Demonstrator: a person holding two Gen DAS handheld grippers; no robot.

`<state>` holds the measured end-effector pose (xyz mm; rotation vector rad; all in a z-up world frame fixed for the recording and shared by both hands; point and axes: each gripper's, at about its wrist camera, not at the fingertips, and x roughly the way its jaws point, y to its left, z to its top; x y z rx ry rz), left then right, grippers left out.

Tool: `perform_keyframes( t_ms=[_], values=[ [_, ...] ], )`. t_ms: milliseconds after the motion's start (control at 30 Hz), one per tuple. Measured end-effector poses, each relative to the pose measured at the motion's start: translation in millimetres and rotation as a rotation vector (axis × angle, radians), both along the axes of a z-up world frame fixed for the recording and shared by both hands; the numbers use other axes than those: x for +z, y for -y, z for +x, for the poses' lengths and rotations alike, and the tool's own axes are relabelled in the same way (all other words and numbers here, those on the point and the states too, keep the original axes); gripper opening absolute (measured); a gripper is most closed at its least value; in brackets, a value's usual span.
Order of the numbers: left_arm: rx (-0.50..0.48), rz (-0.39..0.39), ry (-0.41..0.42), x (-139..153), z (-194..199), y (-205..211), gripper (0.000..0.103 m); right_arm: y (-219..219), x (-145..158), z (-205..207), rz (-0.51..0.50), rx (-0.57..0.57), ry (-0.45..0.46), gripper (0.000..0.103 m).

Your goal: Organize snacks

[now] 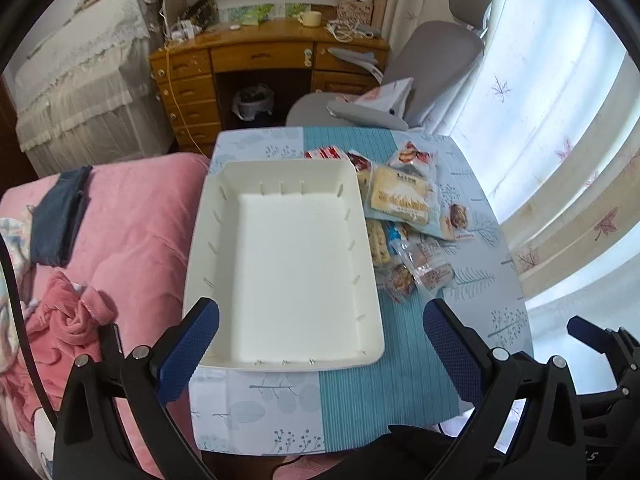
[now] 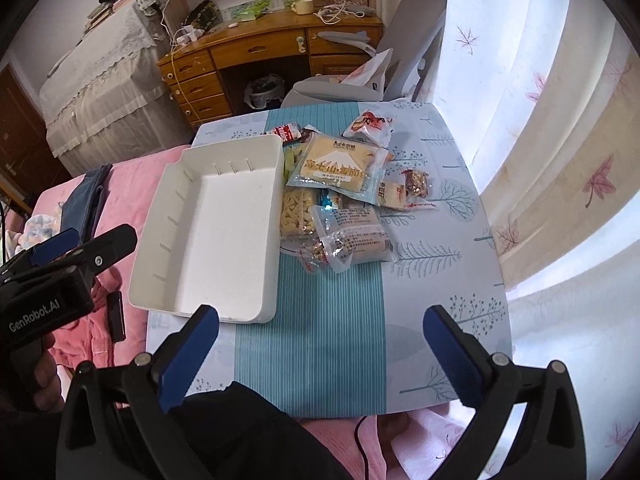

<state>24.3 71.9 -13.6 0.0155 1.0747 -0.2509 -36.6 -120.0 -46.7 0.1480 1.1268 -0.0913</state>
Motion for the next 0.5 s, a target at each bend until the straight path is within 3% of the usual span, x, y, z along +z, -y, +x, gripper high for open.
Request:
perform_keyframes(
  t_ms=[300, 500],
  values=[
    [-0.054, -0.014, -0.047, -16, 6, 14, 0.101, 4, 0, -9, -0.025, -0.071, 0.003, 0.103],
    [-0.068, -0.025, -0.06, -18, 8, 24, 0.101, 12, -2, -7, -0.059, -0.056, 0.005, 0.103]
  ],
)
